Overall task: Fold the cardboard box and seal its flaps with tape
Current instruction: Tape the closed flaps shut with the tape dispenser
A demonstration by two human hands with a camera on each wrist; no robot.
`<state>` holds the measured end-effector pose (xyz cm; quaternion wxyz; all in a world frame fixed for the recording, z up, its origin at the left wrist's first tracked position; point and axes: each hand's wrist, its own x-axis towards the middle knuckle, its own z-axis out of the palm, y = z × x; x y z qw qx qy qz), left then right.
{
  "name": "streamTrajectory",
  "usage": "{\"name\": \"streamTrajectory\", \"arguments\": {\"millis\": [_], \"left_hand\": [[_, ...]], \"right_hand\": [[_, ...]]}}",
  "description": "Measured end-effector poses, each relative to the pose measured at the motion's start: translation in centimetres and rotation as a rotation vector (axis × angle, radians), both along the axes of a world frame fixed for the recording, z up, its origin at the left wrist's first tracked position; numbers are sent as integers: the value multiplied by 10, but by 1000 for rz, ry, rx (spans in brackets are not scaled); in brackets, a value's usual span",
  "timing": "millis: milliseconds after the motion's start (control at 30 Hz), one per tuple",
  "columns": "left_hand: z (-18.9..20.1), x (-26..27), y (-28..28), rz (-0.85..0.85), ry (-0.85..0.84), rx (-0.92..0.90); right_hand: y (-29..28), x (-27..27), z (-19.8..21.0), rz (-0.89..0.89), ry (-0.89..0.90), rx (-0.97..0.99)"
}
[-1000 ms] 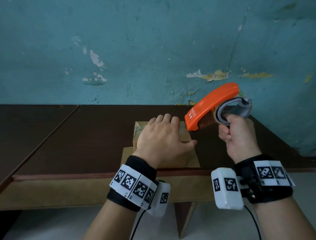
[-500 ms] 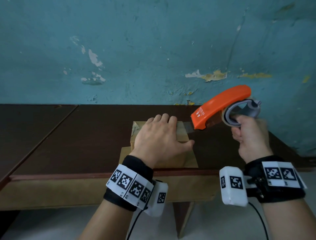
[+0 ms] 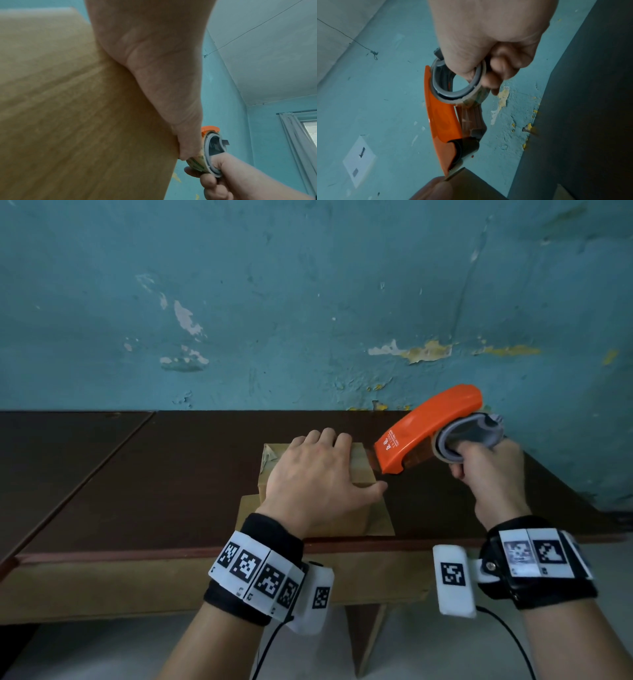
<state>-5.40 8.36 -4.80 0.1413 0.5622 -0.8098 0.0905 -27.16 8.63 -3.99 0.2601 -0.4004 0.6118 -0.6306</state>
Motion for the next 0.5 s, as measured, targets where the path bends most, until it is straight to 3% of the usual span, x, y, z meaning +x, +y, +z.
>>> {"name": "streamTrajectory", "arguments": {"millis": [67,233,500], "left_hand": [[0,0,0,-12,4,-3],[-1,0,-2,-122,-67,36],[1,0,-3,-108,-102,57]], "right_hand": [[-3,-2,-2,0,-39,62],[-5,0,0,141,-484,30],[-3,21,-2,294,-692,-34]]}}
